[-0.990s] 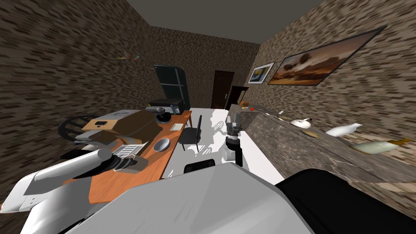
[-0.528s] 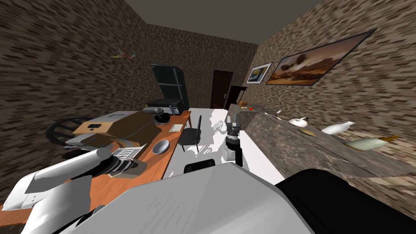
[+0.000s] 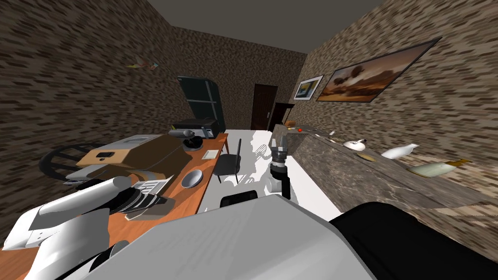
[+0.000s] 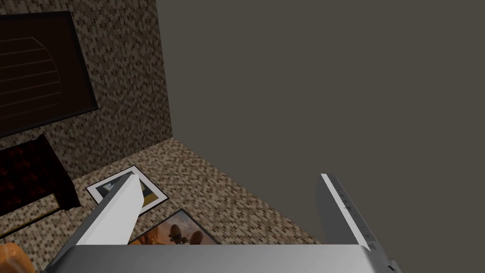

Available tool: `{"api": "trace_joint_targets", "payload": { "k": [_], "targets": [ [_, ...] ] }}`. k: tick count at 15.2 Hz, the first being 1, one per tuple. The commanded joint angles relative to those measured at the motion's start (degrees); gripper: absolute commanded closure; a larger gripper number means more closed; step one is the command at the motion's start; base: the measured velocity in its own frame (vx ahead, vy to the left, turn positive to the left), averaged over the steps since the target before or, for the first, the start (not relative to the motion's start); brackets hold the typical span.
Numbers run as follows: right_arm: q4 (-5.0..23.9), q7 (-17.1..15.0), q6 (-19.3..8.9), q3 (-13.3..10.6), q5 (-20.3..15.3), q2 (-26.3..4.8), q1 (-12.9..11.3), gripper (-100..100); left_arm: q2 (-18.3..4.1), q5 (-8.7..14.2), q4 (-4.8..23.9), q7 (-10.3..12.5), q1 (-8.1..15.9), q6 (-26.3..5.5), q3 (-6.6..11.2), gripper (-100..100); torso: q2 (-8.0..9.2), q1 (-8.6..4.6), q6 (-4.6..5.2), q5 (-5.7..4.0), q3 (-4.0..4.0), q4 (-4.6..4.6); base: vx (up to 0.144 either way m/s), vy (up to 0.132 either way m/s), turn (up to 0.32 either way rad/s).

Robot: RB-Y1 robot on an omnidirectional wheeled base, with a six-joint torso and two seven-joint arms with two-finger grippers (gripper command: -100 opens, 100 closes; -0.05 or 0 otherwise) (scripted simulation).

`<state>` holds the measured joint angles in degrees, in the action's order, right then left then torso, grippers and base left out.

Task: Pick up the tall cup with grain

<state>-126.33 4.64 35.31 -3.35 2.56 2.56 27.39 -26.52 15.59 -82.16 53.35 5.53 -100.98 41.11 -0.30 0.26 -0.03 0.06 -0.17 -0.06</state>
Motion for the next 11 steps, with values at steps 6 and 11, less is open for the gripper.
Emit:
{"api": "trace_joint_targets", "payload": {
  "k": [6,11],
  "targets": [
    [0.0,0.0,0.0,0.0,0.0,0.01,0.0,0,1.01,-0.46,2.47,-0.38,0.01,2.39,-0.42,-100,0.12,-0.16,-0.01,-0.03,0.07,0.02,0.013,0.005,0.018],
    [0.0,0.0,0.0,0.0,0.0,0.01,0.0,0,1.02,-0.44,2.46,-0.41,-0.03,2.41,-0.41,100,0.15,-0.17,-0.01,-0.04,0.09,0.03,0.002,-0.004,0.01]
  ]
}}
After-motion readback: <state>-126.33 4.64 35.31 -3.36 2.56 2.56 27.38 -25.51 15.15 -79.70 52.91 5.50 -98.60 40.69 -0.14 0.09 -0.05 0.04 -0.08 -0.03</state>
